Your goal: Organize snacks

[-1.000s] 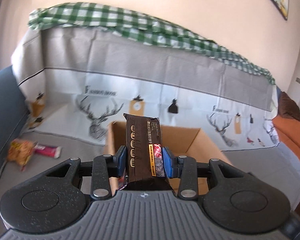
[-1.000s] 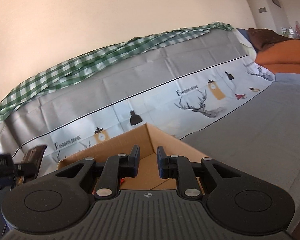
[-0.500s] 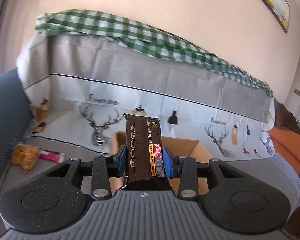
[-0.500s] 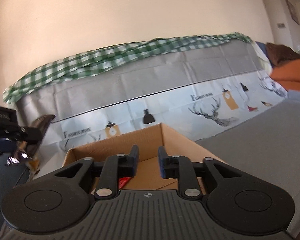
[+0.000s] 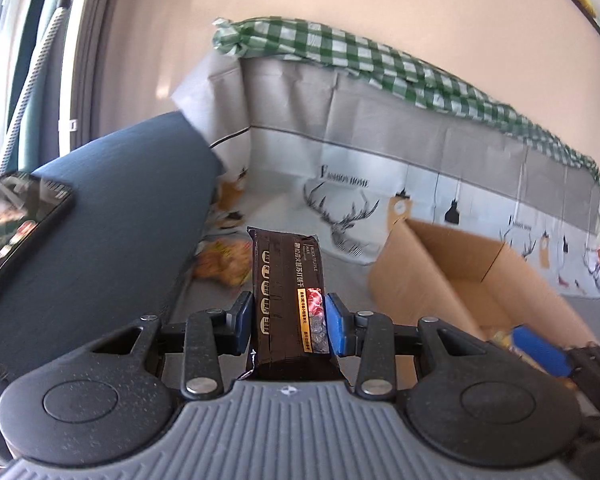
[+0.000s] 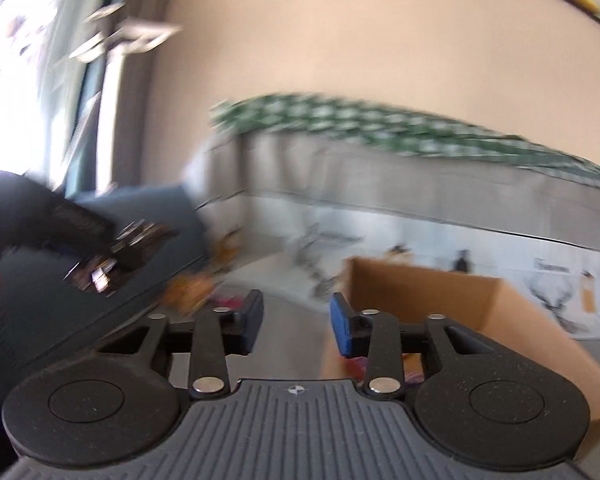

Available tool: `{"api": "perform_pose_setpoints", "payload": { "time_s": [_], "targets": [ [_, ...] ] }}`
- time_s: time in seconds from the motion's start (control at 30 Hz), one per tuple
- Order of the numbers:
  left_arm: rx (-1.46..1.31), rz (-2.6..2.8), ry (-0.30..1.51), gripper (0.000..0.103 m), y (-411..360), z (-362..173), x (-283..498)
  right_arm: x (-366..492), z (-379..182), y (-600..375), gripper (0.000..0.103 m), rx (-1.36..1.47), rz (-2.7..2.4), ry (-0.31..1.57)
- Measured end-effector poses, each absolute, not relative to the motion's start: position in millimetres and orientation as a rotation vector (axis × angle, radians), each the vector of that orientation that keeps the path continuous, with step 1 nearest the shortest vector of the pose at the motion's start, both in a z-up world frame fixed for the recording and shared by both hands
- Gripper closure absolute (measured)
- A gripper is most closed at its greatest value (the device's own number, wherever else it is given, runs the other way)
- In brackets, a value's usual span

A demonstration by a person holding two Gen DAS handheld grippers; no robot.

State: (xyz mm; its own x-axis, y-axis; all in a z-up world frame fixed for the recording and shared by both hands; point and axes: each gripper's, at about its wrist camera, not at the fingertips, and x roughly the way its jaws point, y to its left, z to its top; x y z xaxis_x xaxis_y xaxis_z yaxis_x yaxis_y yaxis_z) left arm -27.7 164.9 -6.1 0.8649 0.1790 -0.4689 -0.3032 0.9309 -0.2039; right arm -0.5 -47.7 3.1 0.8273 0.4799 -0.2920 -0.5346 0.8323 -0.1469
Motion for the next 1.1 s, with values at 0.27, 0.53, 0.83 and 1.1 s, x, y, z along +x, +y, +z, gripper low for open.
{"api": "perform_pose_setpoints", "payload": {
  "time_s": [0.27, 0.53, 0.83, 1.1],
  "targets": [
    [-0.348, 0.210, 0.443, 0.071, 181, -23, -52, 6, -56, 9, 0.071, -0.473, 0.491, 0.474],
    [-0.363, 0.184, 0.548, 0.071, 182, -32, -34, 19, -83, 25, 0.069, -0.574, 0.405, 0.542],
    [-0.465, 0.152, 0.984, 0.039, 197, -76, 21, 34, -99, 36, 0.069, -0.612, 0.342, 0.588],
    [-0.343, 0.171, 1.111, 0.033, 178, -89, 38, 60, -101, 30, 0.066, -0.526, 0.319, 0.690]
  ]
}}
